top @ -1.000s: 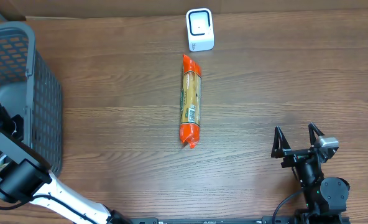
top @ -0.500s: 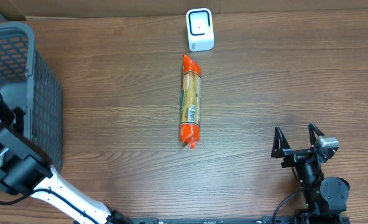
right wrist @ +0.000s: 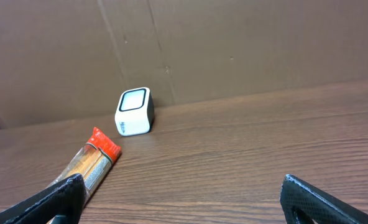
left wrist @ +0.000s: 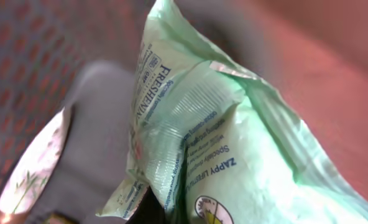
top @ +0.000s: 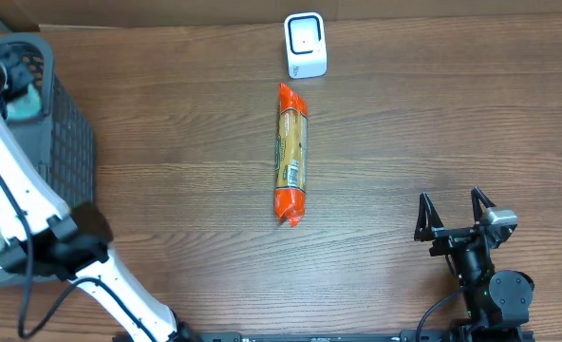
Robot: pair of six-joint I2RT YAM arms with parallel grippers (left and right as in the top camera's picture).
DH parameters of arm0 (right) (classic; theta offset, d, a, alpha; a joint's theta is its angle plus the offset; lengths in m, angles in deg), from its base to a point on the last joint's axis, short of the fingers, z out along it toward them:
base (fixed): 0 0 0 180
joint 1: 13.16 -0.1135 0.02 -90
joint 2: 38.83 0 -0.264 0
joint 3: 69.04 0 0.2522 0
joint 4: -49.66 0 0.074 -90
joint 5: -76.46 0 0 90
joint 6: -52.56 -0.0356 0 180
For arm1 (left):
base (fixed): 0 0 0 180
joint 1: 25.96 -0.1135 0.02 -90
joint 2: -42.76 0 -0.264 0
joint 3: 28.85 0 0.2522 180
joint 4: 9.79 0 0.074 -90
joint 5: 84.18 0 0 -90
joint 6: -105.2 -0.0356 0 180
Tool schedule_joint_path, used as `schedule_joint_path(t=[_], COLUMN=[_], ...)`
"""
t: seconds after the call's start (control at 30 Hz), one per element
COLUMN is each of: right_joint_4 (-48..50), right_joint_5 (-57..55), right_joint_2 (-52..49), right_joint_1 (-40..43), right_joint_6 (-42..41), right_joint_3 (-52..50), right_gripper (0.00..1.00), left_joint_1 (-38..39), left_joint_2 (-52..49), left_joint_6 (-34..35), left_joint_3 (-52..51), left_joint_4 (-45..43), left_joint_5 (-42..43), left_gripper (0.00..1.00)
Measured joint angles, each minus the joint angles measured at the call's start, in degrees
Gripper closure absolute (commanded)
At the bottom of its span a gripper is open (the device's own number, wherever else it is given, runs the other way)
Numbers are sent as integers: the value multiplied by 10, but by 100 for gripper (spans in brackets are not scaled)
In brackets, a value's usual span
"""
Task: Scan the item barcode
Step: 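Reach the left gripper into the basket and grasp the mint-green packet, then carry the green packet out and drop it beside the pasta pack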
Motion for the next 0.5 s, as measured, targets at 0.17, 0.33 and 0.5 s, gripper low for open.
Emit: schedule_joint_path(t=[0.17,0.33,0.5], right_joint_4=[0,0,0], right_joint_5=[0,0,0], right_joint_2=[0,0,0], right_joint_1=[0,0,0], right_joint_6=[0,0,0], right_joint_3=[0,0,0], right_gripper=[0,0,0], left_joint_1=[67,151,222], left_joint_2=[90,152,148], left_joint_6=[0,0,12], left_joint_3=[54,42,-66], left_joint_4=[33,50,49], left_joint_5=[10,31,40], left_gripper=[96,96,96])
